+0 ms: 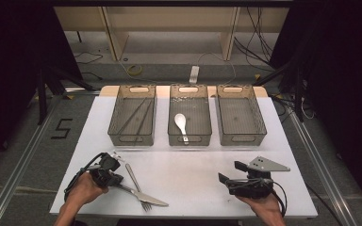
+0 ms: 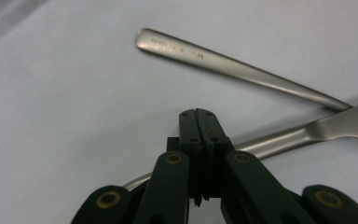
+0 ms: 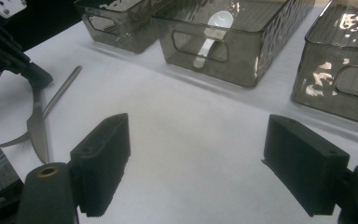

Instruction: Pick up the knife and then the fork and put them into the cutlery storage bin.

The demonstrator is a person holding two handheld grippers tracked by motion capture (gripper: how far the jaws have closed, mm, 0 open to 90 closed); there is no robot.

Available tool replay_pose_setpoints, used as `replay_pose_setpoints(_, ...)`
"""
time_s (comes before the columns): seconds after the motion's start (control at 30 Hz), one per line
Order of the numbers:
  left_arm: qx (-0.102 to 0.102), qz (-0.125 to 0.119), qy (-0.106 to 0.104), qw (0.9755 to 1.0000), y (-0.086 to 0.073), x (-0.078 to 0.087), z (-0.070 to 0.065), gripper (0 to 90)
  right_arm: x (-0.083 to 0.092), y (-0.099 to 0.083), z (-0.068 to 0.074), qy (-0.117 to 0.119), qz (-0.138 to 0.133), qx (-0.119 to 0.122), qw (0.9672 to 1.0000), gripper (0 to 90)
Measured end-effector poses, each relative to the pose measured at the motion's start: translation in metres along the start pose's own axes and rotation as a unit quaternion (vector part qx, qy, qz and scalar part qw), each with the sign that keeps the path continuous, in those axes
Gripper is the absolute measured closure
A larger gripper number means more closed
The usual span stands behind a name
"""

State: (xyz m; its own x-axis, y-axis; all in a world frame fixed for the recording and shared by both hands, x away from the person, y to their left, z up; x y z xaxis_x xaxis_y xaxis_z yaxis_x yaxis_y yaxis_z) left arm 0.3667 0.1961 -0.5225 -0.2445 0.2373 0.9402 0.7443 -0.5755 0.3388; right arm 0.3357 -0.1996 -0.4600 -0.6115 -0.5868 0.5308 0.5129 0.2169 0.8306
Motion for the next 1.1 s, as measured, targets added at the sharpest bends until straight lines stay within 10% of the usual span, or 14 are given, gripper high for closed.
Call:
replay_pose_setpoints(0.63, -0.041, 0.031, -0.026, 0.9983, -0.016, 0.010, -0.015, 88.0, -0.002, -0.001, 0.002, 0.001, 0.006, 0.006, 1.0000, 23.6)
replay_pose_setpoints(1.1, -0.108, 0.050, -0.025, 0.9925, -0.014, 0.014, -0.028, 32.9, -0.002, -0.001, 0.002, 0.003, 0.009, 0.007, 0.9999, 23.5)
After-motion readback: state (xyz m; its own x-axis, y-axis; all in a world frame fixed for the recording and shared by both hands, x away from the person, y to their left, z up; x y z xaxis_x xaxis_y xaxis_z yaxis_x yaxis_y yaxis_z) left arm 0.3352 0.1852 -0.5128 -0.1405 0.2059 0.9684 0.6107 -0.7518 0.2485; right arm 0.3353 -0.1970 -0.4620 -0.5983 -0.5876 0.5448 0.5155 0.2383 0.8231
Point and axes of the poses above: each handheld gripper's, and its own axes: x roughly backward along the jaws, y roughly out of its top, z roughly to its left, the point moved 6 cm from there along -x, roughly forward along the jaws, and after that the axes turned 1 degree about z, right-handed, at the moved point
